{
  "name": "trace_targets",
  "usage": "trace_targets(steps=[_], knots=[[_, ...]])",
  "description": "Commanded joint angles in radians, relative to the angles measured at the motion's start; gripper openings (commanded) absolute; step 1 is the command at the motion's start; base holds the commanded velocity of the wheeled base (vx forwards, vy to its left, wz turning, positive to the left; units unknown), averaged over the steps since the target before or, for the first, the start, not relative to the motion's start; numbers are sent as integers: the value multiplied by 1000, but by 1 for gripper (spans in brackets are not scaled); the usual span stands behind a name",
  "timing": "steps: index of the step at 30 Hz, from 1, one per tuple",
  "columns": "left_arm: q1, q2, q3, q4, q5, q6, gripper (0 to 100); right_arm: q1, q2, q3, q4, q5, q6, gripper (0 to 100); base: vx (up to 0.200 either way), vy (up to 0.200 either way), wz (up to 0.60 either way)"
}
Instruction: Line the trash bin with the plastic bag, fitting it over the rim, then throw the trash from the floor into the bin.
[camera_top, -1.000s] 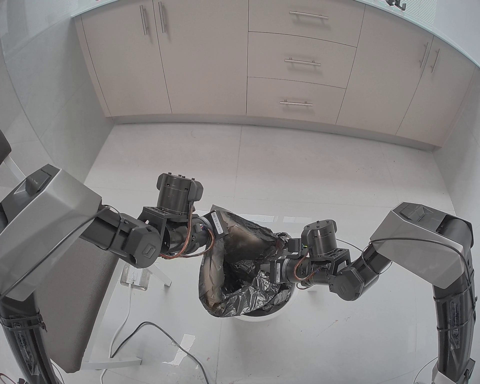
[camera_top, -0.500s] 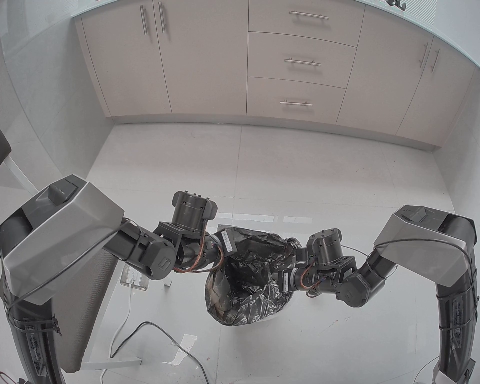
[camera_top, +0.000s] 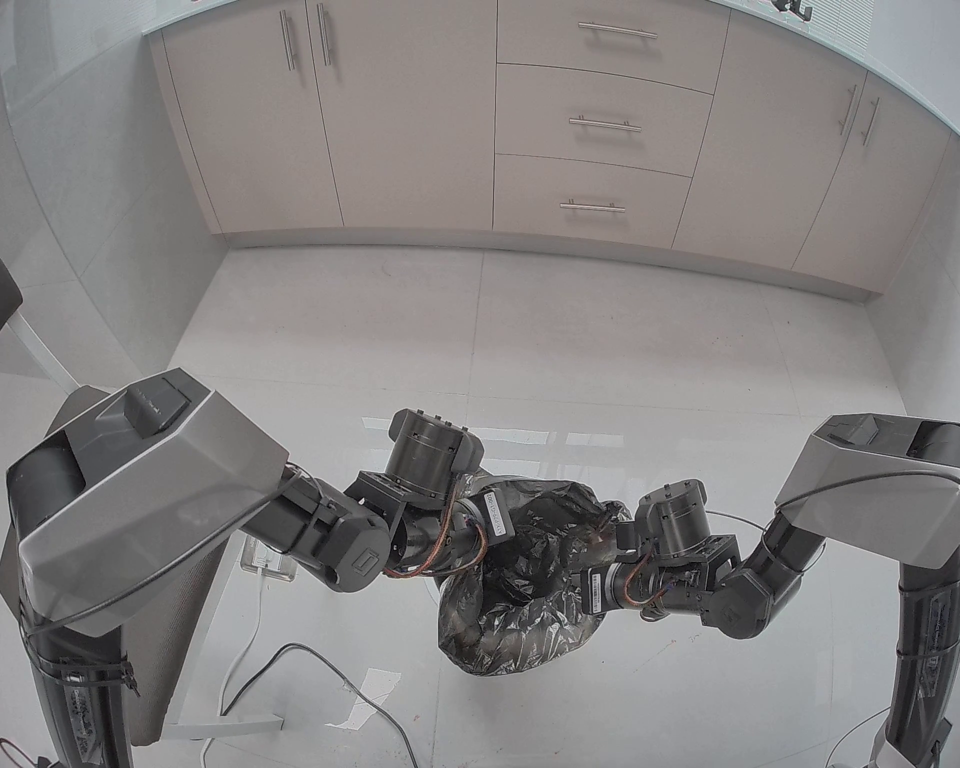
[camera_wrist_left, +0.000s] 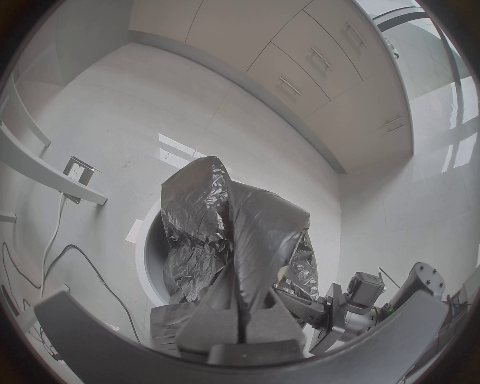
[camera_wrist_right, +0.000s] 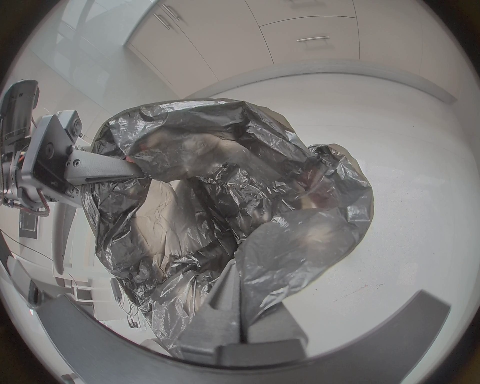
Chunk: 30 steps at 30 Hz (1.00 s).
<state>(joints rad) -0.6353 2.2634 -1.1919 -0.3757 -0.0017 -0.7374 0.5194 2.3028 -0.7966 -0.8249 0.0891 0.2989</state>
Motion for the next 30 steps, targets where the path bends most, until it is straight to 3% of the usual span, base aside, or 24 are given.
trace_targets(steps=[1,13,18,30], knots=[[2,1,-2,-2,2,0,0,-1,-2,17,1,-2,0,0,0,0,0],[71,1,-11,-8,3,0,0,-16,6,54,1,-8,-32,0,0,0,0],[115,-1,-23,-2,2,1,0,-24,7,57,1,-58,-29,0,0,0,0],[103,-4,-15,-2,3,3,0,-27,29,74,-28,-94,-30,0,0,0,0]])
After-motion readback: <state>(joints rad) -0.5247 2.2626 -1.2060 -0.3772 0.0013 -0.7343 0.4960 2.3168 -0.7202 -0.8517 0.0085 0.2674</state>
